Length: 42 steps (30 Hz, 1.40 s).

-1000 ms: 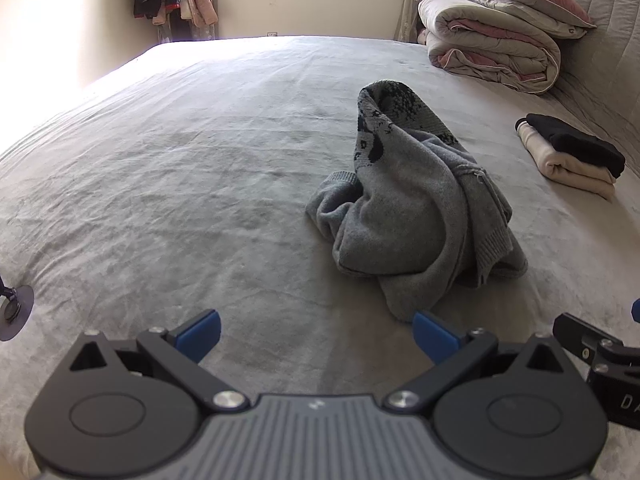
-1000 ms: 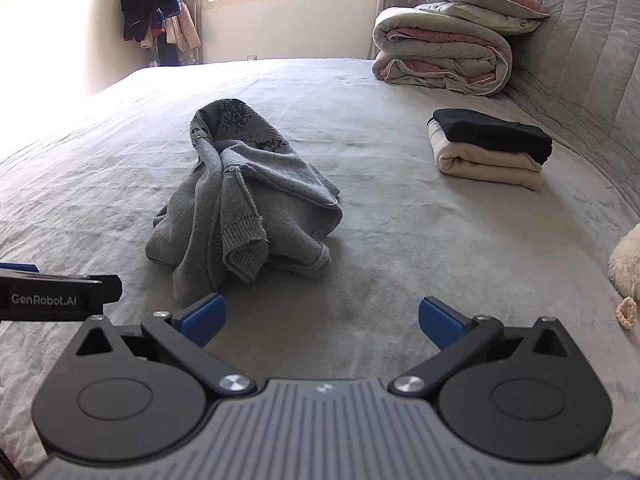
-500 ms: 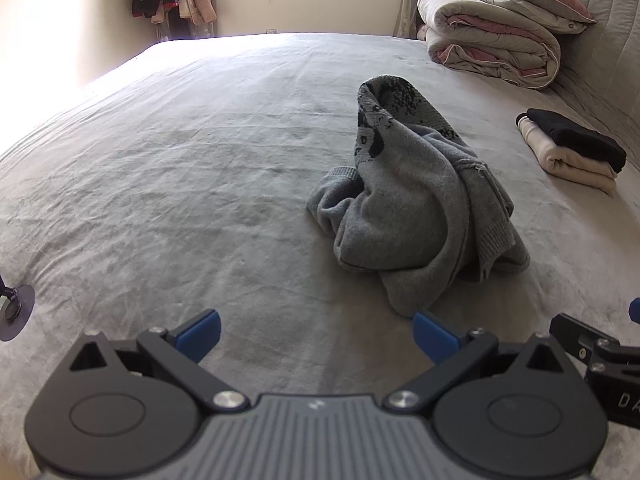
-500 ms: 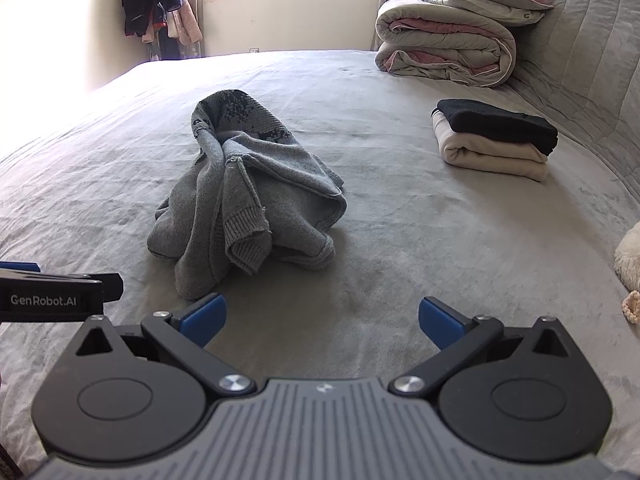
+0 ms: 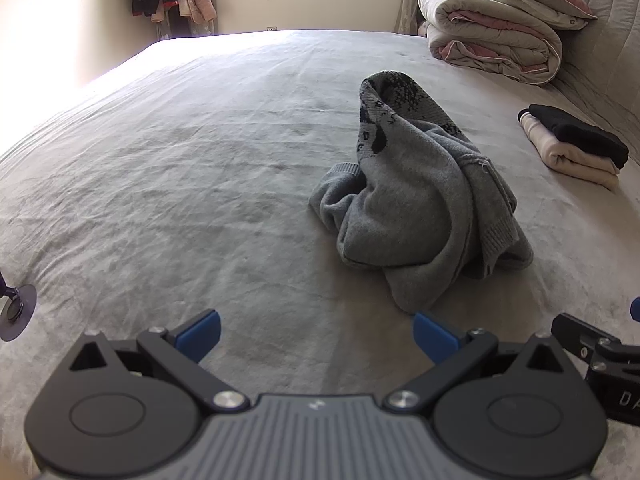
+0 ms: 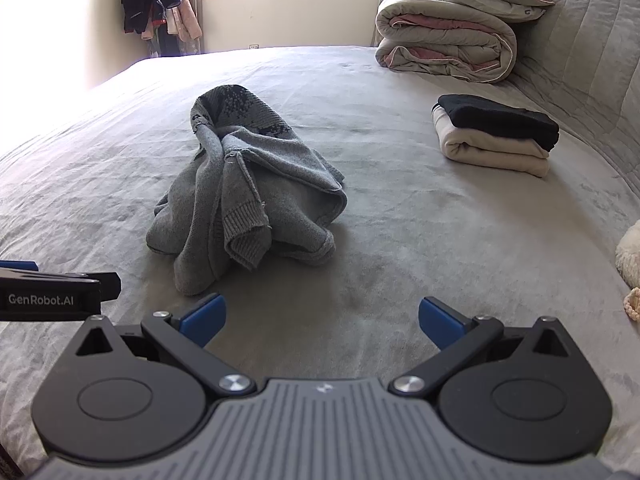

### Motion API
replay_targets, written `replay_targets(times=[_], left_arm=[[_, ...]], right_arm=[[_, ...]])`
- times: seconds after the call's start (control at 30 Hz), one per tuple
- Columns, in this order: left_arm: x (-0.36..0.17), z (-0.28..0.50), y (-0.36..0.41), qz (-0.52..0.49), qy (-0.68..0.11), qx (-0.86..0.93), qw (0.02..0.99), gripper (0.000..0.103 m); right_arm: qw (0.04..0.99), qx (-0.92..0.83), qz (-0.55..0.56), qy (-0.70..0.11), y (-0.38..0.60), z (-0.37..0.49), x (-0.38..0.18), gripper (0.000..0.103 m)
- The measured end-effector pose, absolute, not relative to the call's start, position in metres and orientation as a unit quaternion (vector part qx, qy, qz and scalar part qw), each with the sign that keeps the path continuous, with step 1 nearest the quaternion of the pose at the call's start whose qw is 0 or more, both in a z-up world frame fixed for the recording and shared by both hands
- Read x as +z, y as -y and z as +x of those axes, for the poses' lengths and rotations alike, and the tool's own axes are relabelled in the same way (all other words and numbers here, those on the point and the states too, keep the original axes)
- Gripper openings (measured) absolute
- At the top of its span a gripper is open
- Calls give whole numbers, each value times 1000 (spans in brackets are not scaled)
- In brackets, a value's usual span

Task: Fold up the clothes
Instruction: 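Approach the crumpled grey sweater with both tools open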

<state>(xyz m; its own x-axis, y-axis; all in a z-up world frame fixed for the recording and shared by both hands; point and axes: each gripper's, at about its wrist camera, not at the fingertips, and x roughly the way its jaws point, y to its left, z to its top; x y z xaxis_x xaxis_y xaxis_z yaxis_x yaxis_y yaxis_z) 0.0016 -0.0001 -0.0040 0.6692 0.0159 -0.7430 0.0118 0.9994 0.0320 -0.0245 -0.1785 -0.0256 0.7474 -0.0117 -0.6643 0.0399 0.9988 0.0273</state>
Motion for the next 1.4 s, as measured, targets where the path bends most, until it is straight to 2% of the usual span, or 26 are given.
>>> replay_targets(times=[1.4], left_arm=[[7,13,-6,13,-419,8,908,103]], right_arm=[[931,-31,29,-361,183,-18,-20,103]])
